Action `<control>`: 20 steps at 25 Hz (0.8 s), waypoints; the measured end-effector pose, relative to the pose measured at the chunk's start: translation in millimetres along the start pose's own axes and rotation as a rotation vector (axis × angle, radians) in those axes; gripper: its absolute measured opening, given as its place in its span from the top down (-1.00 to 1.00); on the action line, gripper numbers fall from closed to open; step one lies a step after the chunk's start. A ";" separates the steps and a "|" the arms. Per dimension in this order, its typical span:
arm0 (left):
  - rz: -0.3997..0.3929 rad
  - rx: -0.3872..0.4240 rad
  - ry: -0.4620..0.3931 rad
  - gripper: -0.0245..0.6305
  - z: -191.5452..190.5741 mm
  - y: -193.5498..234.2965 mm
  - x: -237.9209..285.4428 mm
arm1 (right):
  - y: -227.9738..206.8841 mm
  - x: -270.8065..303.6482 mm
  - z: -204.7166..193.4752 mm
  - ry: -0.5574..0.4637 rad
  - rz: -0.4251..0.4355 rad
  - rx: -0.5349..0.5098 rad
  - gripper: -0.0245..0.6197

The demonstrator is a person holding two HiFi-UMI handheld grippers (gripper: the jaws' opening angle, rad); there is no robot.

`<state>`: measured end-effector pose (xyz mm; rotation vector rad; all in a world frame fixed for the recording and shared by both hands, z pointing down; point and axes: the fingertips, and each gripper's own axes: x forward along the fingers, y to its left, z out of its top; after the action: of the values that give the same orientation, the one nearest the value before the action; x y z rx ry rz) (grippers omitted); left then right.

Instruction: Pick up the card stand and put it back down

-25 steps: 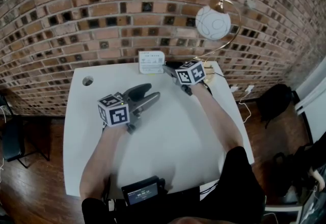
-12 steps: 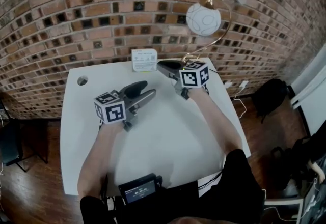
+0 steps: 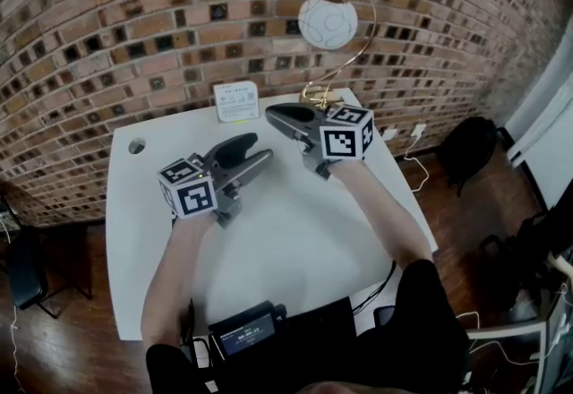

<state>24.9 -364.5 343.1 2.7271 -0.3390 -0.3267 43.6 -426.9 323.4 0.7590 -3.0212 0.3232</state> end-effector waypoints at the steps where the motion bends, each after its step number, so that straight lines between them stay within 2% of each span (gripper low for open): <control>1: -0.008 0.006 -0.001 0.11 1.8 -6.6 1.4 | 6.3 -5.0 4.1 -0.015 0.006 0.001 0.85; 20: -0.043 0.105 -0.025 0.11 16.0 -98.3 -17.0 | 93.0 -50.7 29.1 -0.131 0.073 0.012 0.89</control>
<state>23.1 -276.5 293.5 2.8389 -0.3134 -0.3650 46.0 -329.0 273.6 0.6987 -3.1788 0.3048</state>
